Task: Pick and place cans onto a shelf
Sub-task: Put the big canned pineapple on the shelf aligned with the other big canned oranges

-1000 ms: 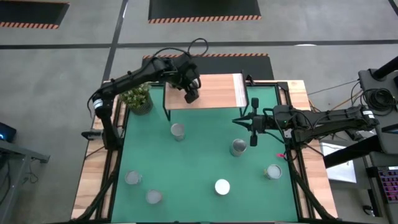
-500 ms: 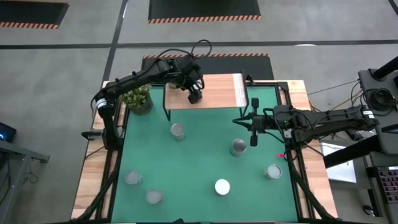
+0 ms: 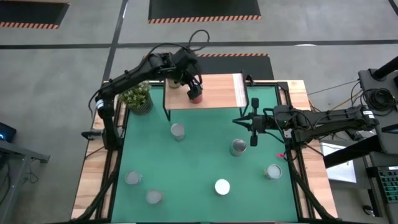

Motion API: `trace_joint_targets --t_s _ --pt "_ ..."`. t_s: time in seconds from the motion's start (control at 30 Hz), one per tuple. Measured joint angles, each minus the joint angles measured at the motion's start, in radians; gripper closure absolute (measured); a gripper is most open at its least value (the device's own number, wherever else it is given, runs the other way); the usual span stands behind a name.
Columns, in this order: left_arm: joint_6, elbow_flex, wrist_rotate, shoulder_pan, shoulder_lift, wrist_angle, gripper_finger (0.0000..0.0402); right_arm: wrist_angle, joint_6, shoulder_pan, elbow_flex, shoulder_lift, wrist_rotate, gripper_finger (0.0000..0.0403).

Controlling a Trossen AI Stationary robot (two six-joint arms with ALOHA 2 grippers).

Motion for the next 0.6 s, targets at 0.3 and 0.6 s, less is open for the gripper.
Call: trace_joint_targets --t_s 0.3,0.6 --pt "0.203 0.015 -0.11 -0.133 -0.002 -0.013 0.0124 -0.003 0.008 0.0 0.0 0.001 0.0 0.0394" --pt "-0.052 -0.076 -0.122 -0.033 -0.002 0.017 0.0324 -0.001 0.007 0.0 0.0 0.001 0.0 0.0394"
